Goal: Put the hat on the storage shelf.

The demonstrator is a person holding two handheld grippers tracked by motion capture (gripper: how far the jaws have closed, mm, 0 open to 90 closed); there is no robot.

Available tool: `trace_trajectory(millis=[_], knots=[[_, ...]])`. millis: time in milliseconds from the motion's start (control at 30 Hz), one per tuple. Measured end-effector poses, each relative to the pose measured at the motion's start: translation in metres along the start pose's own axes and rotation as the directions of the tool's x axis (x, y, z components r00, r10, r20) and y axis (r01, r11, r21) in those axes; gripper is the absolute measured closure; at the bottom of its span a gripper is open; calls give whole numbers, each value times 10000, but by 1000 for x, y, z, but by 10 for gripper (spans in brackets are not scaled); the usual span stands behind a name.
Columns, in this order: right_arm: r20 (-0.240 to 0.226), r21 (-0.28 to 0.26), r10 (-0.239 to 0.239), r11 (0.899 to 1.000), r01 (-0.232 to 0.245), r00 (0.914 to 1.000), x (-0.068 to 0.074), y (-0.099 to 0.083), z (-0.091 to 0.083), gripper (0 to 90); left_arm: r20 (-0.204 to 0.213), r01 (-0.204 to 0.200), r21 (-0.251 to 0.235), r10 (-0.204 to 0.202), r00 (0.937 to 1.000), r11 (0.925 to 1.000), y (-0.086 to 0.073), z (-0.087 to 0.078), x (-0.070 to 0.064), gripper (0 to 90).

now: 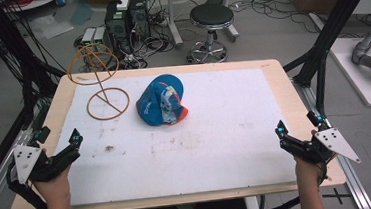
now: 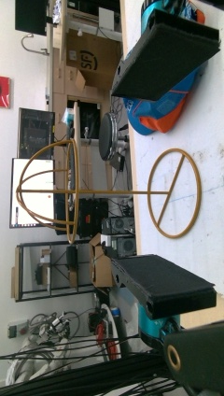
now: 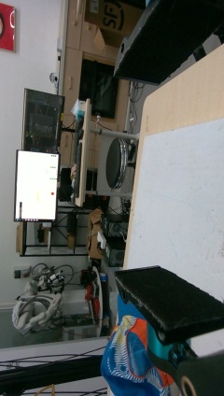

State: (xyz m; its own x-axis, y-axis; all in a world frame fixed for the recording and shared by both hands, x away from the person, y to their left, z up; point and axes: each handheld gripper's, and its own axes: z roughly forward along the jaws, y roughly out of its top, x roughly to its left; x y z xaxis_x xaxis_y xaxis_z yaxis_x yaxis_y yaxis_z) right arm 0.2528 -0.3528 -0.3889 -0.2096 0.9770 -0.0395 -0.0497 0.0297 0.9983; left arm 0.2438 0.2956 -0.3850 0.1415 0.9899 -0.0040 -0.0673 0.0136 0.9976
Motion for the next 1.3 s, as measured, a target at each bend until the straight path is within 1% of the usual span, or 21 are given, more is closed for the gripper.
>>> trace_trajectory(millis=[500,667,767,800,1000,1067,1100,1167,1233,1300], knots=[[27,11,23,10000,-23,10000,-1,0,0,43,12,20,-41,-20,10000,10000,1,0,-1,155],[90,44,46,10000,-46,9999,-2,-1,0,43,60,25,-79,-25,10000,10000,3,1,-5,155],[79,50,16,10000,-16,10000,-1,-1,0,43,179,-23,-134,25,9998,9999,6,4,-12,155],[70,50,24,10000,-24,10000,-1,-2,0,43,179,-23,-134,25,9998,9999,6,4,-12,155],[84,75,47,10000,-48,10000,-1,-2,0,43,384,-143,-153,149,9992,9998,9,8,-22,156],[88,68,38,10000,-38,10000,-1,-2,0,43,442,-143,-109,148,9989,9998,9,10,-26,156],[91,69,46,10000,-47,9999,-1,-2,0,43,511,-164,-92,168,9986,9998,9,11,-30,156],[101,44,-20,10000,20,9999,-1,-2,0,43,545,-176,-91,181,9983,9998,10,12,-32,156],[123,29,41,10000,-42,9999,-1,-1,0,43,617,-173,-123,180,9979,9998,11,15,-36,156],[132,45,29,10000,-30,9999,-2,-1,-1,43,756,-138,-145,148,9970,9998,12,19,-43,156]])
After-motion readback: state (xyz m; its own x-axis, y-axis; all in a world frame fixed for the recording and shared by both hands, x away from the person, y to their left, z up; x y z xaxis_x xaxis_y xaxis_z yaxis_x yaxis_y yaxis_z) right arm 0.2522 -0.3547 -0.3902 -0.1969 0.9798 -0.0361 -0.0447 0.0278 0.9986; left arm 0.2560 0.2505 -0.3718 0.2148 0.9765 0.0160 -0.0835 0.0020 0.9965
